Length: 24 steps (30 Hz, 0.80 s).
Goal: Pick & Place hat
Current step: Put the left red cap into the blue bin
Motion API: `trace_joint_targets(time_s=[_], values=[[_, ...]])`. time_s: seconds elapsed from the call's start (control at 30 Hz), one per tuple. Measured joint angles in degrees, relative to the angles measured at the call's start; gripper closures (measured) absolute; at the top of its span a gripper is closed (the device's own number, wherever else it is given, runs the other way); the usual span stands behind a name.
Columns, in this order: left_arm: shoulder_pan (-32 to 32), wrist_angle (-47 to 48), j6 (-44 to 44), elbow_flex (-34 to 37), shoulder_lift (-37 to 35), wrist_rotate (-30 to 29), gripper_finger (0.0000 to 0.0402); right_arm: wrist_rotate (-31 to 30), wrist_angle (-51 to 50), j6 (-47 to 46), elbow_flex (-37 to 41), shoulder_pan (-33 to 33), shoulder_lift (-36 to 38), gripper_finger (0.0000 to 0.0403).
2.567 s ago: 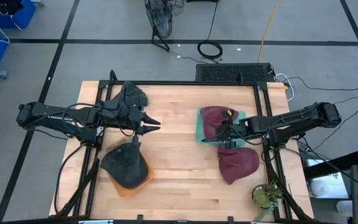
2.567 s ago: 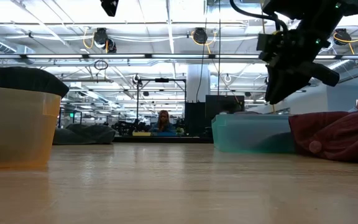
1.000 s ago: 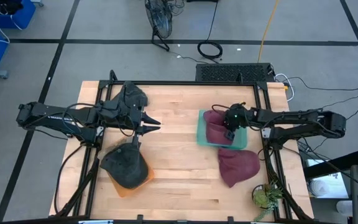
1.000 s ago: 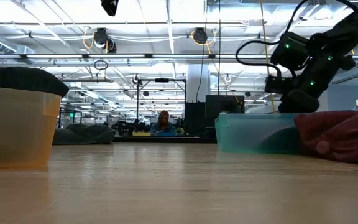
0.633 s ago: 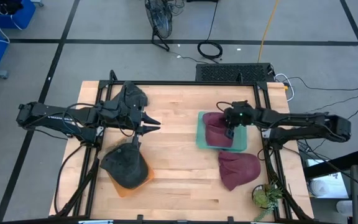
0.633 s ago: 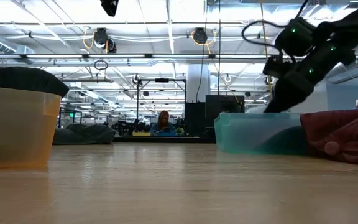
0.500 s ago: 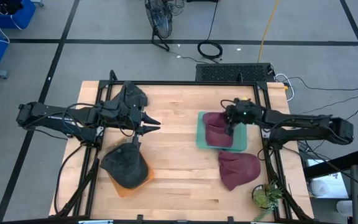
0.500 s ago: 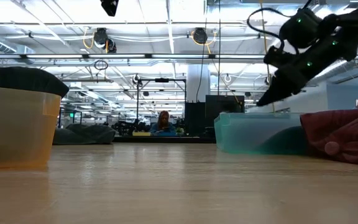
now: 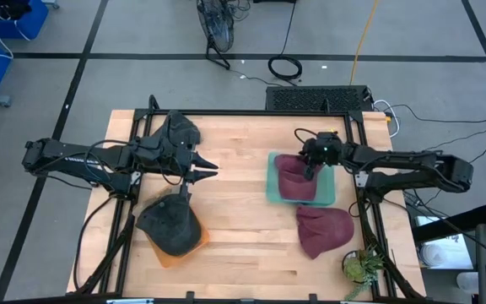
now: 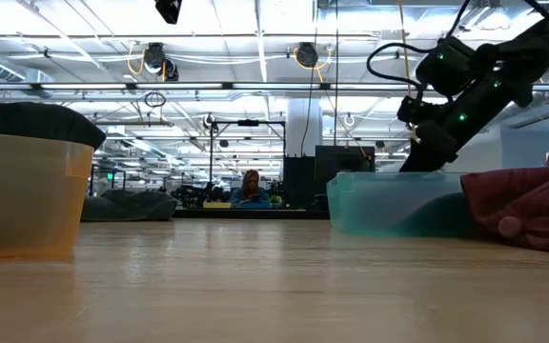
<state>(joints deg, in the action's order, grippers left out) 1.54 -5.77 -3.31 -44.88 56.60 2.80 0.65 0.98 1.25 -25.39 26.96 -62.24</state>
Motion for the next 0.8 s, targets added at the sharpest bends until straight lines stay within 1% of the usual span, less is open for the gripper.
trace_joint_targets(time_s=[0.17, 0.33, 0.5, 0.6, 0.8], values=[[0.0, 0.1, -0.5, 0.0, 0.0, 0.0, 0.033, 4.1, 1.2, 0.4, 0.0, 0.0, 1.2, 0.0346], [0.0, 0.1, -0.4, 0.0, 0.0, 0.0, 0.033, 4.4, 0.4, 0.4, 0.0, -0.1, 1.5, 0.0346], [0.0, 0.1, -0.3, 0.0, 0.0, 0.0, 0.033, 10.5, 0.4, 0.2, 0.0, -0.1, 1.5, 0.0346], [0.0, 0.1, -0.3, 0.0, 0.0, 0.0, 0.033, 10.1, -0.1, -0.6, 0.3, -0.2, 1.3, 0.0346], [0.0, 0.1, -0.3, 0.0, 0.0, 0.0, 0.033, 10.0, 1.4, -0.3, 4.4, -1.0, -0.3, 0.0346]])
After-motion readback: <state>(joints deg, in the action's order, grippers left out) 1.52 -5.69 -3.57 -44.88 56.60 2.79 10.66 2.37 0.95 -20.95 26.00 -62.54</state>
